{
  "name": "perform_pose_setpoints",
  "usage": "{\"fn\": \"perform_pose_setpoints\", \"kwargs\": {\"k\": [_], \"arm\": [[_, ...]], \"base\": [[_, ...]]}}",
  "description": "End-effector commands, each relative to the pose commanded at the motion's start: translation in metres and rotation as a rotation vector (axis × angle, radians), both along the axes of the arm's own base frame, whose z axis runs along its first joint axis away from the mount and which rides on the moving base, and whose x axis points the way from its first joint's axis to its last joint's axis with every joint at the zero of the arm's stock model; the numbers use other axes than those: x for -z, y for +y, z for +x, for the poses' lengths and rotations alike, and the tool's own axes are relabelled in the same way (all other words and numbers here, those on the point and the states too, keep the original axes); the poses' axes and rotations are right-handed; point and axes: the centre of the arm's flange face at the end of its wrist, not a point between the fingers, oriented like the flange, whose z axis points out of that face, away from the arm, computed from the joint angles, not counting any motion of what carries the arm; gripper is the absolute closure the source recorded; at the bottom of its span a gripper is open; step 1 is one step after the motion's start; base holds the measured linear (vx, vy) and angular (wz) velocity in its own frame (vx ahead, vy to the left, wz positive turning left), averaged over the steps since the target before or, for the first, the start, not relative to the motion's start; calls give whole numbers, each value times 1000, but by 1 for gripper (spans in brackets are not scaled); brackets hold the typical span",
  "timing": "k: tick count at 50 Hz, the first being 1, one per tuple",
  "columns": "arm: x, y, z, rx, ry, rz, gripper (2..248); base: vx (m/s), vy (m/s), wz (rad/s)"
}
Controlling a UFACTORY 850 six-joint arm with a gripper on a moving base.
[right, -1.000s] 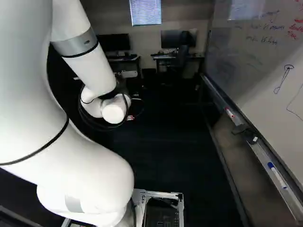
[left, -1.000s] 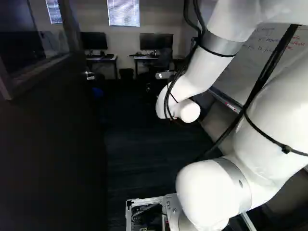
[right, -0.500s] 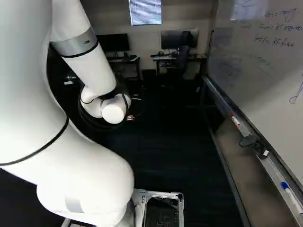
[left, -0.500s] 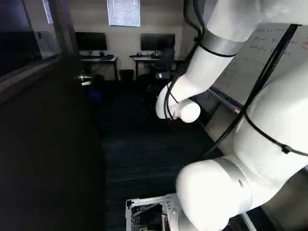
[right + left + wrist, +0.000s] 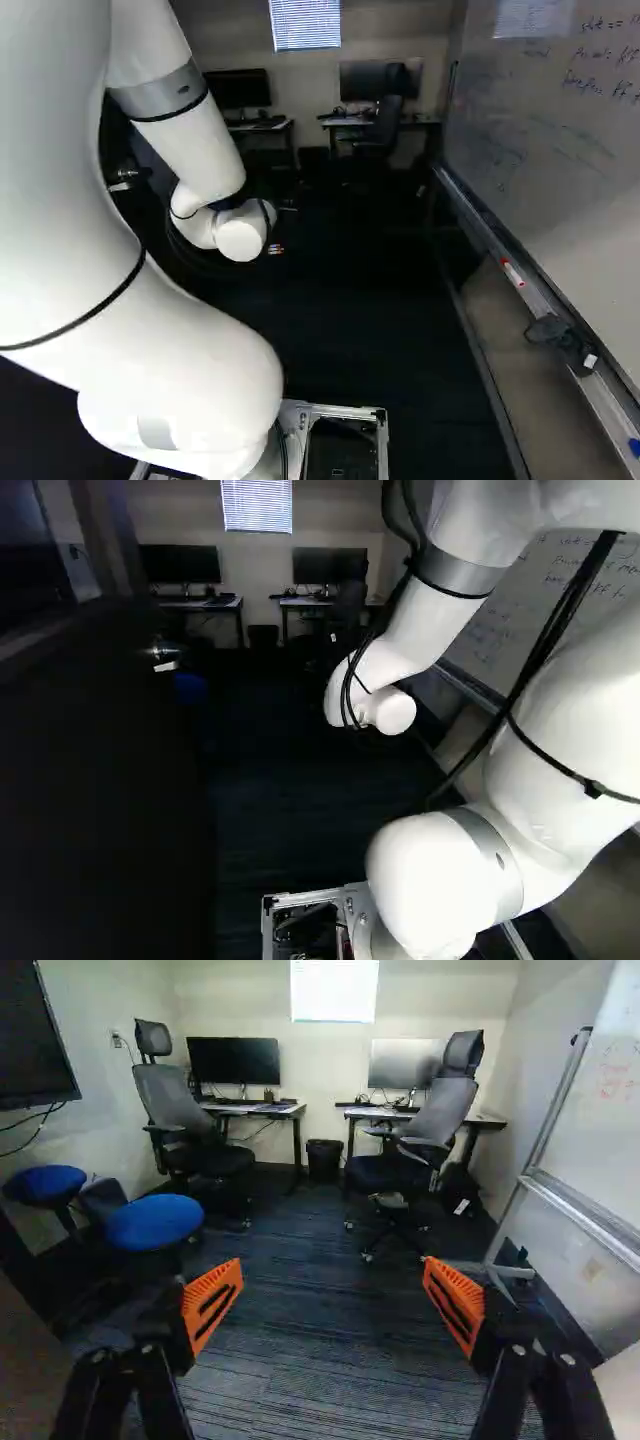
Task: Open the door and move inside
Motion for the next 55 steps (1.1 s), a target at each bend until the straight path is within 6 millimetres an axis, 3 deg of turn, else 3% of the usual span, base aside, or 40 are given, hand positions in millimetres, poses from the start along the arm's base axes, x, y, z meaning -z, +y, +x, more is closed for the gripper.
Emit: {"fn": "perform_pose_setpoints", "kwargs": {"k": [55], "arm": [[0,0,0,0,0,0,3]], "base": [[207,6,-14]]}}
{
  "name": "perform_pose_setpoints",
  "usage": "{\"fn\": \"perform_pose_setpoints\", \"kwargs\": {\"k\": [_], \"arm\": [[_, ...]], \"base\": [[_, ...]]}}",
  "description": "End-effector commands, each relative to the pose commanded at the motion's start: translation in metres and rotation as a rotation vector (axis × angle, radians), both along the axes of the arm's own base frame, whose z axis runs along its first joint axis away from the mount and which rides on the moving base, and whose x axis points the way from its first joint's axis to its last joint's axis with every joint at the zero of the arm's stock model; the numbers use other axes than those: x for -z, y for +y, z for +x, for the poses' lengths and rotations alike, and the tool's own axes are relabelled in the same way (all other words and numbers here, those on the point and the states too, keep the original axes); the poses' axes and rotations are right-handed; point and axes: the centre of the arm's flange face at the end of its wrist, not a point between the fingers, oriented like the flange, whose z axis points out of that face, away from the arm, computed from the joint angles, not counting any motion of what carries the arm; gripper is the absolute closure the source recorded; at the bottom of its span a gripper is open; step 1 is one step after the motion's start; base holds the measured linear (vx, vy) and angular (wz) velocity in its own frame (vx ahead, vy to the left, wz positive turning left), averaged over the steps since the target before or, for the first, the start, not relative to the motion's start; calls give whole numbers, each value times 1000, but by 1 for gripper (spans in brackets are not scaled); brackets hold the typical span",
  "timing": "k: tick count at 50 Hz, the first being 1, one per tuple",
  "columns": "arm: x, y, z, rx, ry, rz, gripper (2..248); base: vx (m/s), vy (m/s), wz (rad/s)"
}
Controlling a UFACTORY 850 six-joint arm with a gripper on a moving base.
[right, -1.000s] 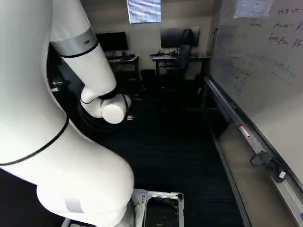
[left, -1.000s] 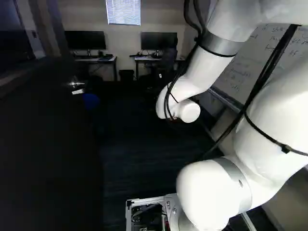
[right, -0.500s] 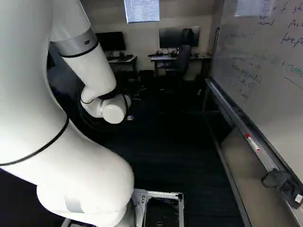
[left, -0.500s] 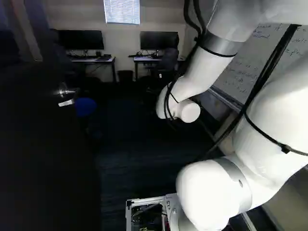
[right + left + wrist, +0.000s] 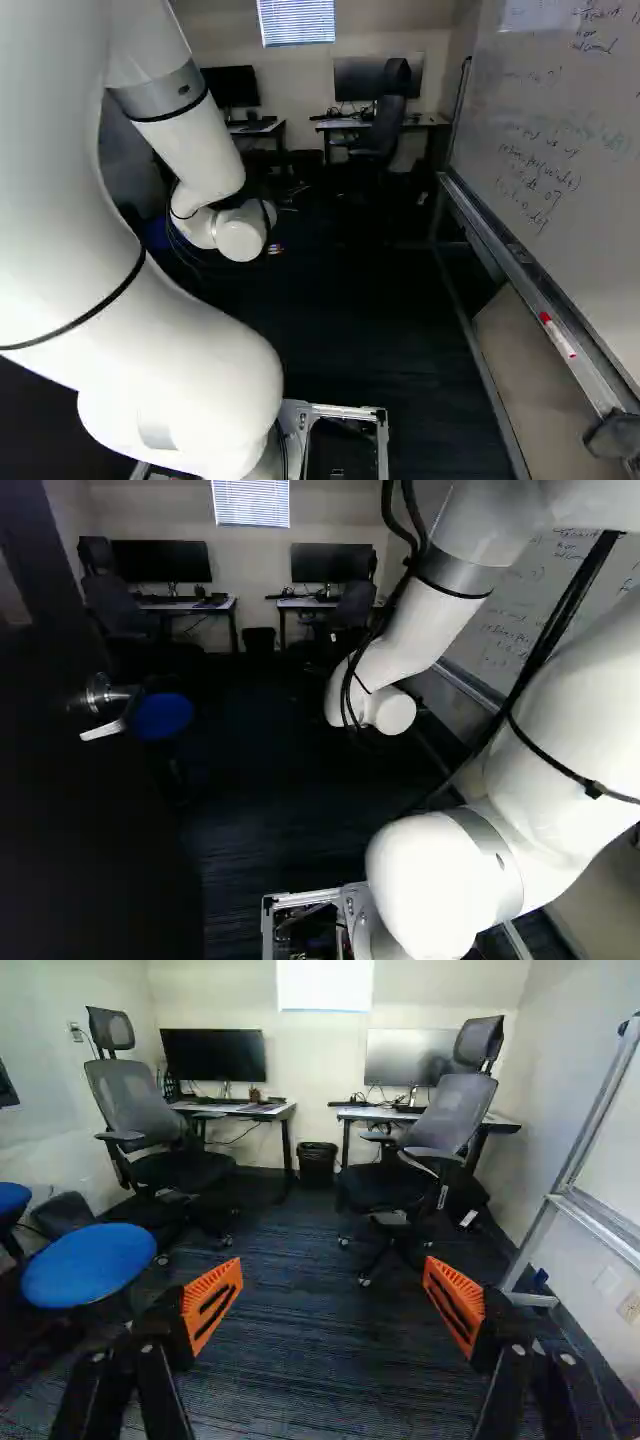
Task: Open the door and move inside
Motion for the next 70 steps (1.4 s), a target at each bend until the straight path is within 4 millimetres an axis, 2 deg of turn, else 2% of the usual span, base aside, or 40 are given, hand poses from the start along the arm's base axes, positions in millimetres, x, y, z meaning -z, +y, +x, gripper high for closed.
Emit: {"fn": "perform_pose_setpoints", "kwargs": {"k": [29,70], "arm": [[0,0,0,0,0,0,3],[0,0,0,0,0,0,3]], "base": [[163,6,-10],[9,0,0]]}}
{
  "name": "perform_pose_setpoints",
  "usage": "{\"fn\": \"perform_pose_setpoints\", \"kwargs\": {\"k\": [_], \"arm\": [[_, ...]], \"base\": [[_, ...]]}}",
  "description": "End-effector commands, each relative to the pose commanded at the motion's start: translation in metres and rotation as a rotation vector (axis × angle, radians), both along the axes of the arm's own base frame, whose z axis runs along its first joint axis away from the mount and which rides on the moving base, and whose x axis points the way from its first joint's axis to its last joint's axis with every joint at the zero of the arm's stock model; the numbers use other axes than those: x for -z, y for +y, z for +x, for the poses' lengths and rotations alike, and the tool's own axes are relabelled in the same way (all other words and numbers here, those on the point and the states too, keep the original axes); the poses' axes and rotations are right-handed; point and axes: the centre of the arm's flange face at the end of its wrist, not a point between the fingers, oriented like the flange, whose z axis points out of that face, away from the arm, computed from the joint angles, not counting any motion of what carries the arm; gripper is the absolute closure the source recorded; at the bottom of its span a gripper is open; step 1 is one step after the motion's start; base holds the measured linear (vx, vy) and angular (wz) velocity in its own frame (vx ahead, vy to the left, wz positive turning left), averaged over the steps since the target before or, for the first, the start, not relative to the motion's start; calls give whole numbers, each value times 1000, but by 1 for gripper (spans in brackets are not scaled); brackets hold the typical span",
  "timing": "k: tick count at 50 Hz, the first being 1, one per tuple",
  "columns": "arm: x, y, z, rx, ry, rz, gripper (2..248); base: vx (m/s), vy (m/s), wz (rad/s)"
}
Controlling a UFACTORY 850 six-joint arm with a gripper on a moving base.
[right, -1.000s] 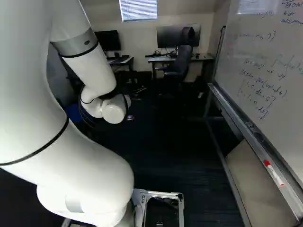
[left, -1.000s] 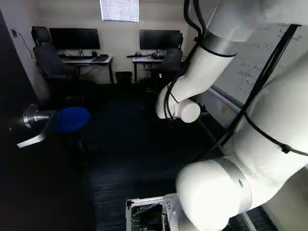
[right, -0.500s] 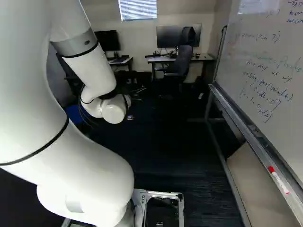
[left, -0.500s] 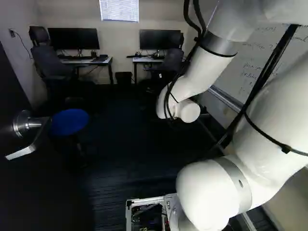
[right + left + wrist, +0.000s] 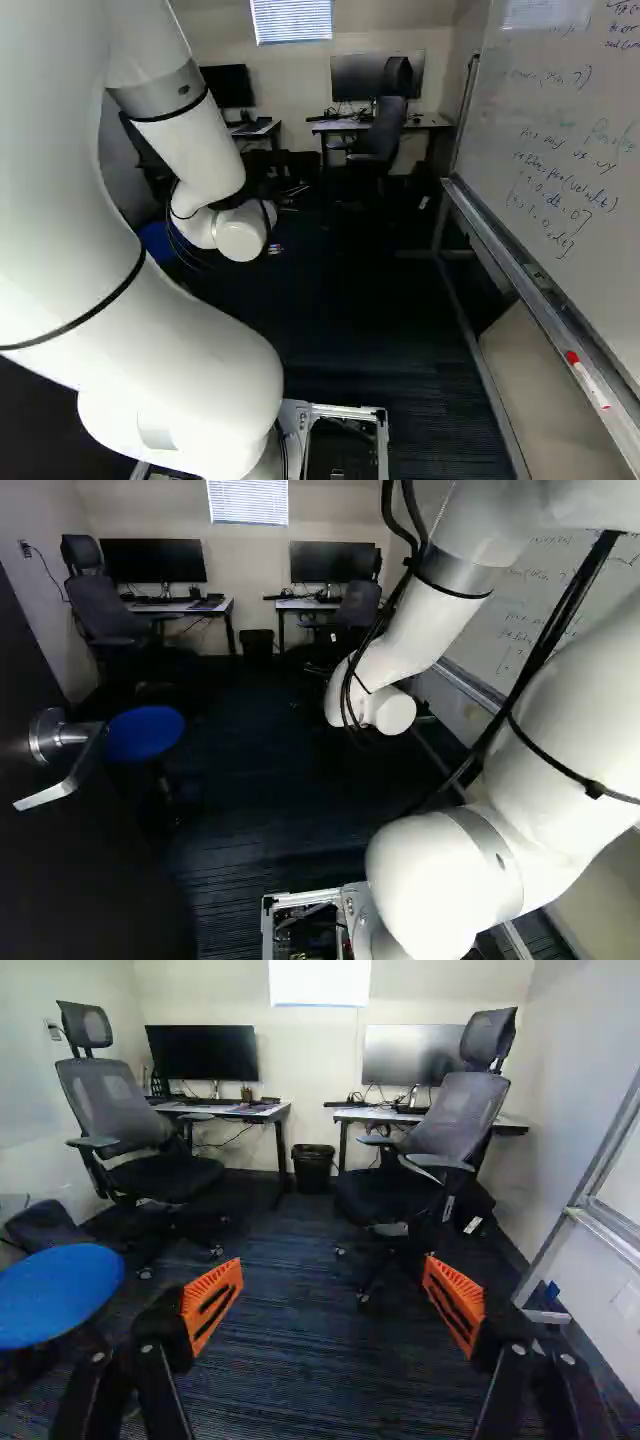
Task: Open the door and move inside
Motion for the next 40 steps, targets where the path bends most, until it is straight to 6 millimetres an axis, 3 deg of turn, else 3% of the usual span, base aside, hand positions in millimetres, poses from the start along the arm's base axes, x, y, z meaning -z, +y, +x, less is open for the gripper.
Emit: {"fn": "perform_pose_setpoints", "kwargs": {"k": [21,40], "arm": [[1,-1,-2,4,5,0,3],[8,-8,-19,30,39,1,3]], "base": [[0,0,0],[0,0,0]]}}
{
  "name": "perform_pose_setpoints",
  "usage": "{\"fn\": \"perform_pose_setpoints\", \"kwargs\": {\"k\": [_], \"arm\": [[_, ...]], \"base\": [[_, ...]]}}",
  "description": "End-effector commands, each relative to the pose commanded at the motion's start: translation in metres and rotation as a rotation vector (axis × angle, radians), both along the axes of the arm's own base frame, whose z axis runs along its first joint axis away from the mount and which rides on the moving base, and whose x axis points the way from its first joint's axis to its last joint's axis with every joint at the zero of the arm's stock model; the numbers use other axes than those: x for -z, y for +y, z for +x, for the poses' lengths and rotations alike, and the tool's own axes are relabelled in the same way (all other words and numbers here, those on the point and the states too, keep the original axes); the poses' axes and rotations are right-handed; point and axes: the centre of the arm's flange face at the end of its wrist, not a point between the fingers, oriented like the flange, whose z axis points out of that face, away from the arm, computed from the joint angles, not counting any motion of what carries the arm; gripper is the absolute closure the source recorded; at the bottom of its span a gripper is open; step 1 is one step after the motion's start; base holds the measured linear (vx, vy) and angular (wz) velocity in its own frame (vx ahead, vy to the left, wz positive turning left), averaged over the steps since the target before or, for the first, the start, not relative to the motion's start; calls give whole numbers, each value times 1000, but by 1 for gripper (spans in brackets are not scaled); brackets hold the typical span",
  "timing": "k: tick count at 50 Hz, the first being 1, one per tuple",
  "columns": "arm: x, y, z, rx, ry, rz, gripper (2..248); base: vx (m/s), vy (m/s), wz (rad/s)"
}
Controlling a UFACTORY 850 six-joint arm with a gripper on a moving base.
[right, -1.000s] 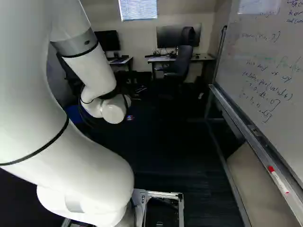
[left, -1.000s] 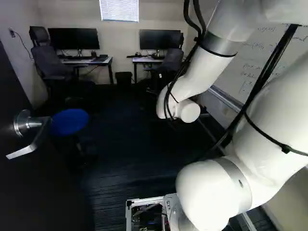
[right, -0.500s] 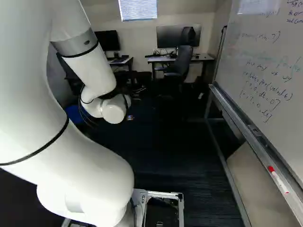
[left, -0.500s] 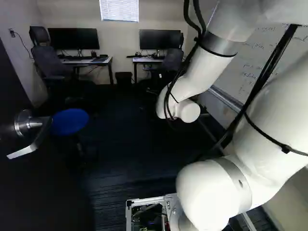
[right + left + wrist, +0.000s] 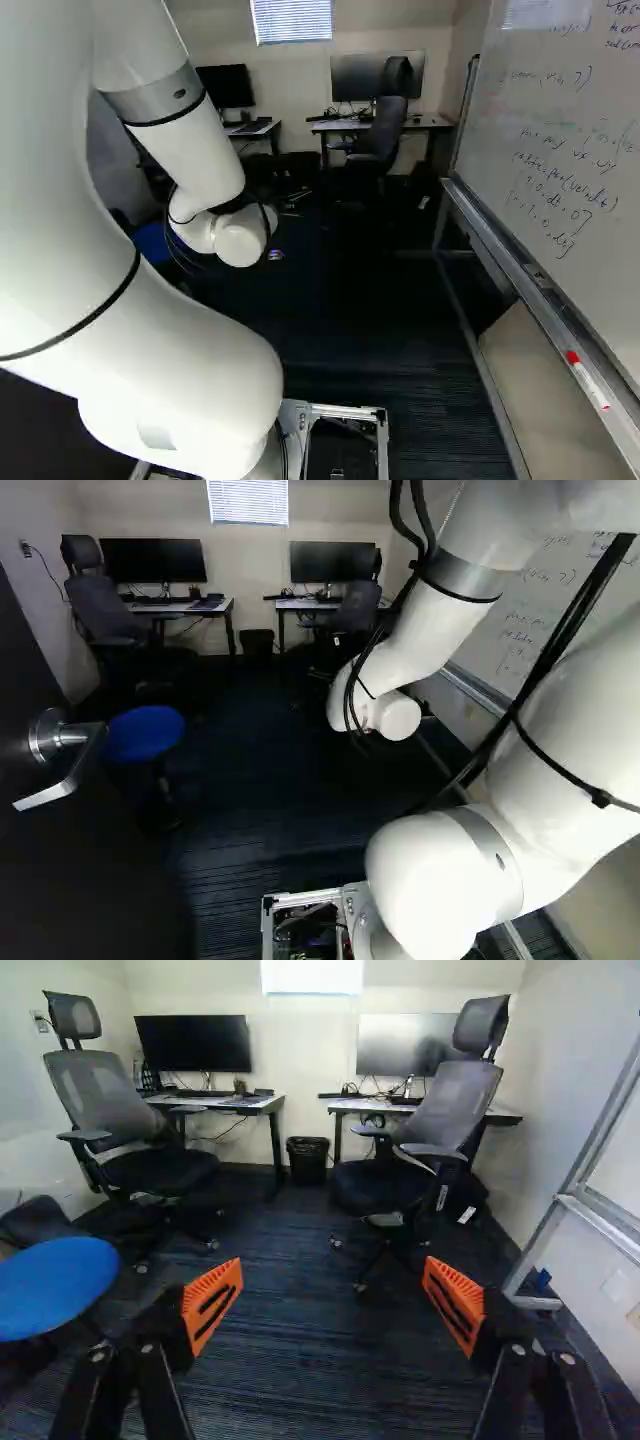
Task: Open the door and move inside
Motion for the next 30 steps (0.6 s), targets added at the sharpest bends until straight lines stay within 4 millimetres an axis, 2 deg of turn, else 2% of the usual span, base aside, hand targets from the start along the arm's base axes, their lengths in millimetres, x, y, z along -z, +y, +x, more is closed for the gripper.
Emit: {"fn": "perform_pose_setpoints", "kwargs": {"k": [30], "arm": [[24,-18,-49,76,100,7,3]], "base": [[0,0,0]]}}
